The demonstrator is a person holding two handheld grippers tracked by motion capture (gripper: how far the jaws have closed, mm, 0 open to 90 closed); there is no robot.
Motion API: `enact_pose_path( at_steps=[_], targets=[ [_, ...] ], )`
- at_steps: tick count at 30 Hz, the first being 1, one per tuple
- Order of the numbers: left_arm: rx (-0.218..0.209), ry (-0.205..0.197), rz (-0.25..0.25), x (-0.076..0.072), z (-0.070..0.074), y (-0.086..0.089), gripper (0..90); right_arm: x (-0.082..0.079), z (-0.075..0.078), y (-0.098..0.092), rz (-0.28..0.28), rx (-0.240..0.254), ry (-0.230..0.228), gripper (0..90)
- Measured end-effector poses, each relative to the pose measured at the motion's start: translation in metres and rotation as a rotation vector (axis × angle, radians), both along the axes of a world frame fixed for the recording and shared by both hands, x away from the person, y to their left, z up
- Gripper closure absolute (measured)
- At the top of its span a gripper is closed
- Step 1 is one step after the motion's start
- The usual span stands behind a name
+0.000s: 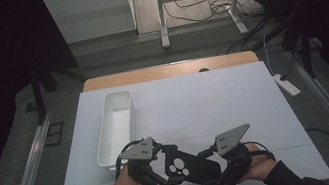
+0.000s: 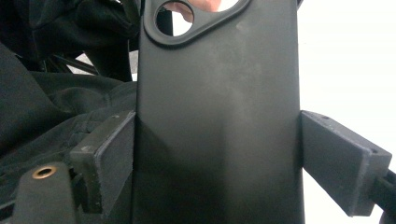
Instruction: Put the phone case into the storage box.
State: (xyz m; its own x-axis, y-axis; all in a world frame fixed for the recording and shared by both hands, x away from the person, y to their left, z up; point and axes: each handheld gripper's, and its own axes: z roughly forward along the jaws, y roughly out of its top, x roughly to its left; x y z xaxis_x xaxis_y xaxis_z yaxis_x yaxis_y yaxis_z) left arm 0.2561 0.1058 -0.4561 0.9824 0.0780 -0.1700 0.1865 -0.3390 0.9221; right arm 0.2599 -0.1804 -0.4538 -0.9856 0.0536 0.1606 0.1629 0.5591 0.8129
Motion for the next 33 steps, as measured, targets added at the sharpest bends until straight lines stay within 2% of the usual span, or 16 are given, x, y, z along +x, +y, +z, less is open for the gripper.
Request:
enact_pose_path(
  at_steps=[3,8,18,21,24,25,26,29,31,33],
  targets=[
    [-0.004,0.006,-0.008,0.000,0.001,0.001,11.0,0.000,0.000,0.000,0.010,0.006,-0.005,14.7],
    [-0.021,0.037,-0.025,0.002,0.001,0.002,14.0,-0.001,-0.001,0.000,0.014,0.003,-0.024,14.6],
    [-0.002,0.054,-0.006,0.004,0.000,0.002,14.9,-0.002,-0.003,0.002,-0.011,-0.016,-0.053,13.1],
    [0.009,0.067,0.035,0.006,0.000,0.003,15.0,-0.002,-0.004,0.004,-0.062,-0.048,-0.076,4.8],
    [0.030,0.074,0.067,0.008,0.000,0.005,15.1,-0.002,-0.006,0.005,-0.092,-0.081,-0.107,2.0],
    [0.030,0.074,0.067,0.008,0.000,0.005,15.0,-0.002,-0.006,0.005,-0.092,-0.081,-0.107,2.0],
    [0.048,0.076,0.088,0.009,0.000,0.004,15.0,-0.002,-0.007,0.004,-0.108,-0.090,-0.098,0.6],
    [0.059,0.082,0.114,0.009,0.000,0.003,15.0,0.000,-0.007,0.003,-0.128,-0.098,-0.122,0.4],
    [0.082,0.076,0.151,0.010,0.000,0.002,15.0,0.000,-0.007,0.003,-0.152,-0.118,-0.129,0.4],
    [0.086,0.078,0.165,0.010,0.000,0.002,15.0,0.000,-0.009,0.003,-0.164,-0.134,-0.155,0.0]
  ],
)
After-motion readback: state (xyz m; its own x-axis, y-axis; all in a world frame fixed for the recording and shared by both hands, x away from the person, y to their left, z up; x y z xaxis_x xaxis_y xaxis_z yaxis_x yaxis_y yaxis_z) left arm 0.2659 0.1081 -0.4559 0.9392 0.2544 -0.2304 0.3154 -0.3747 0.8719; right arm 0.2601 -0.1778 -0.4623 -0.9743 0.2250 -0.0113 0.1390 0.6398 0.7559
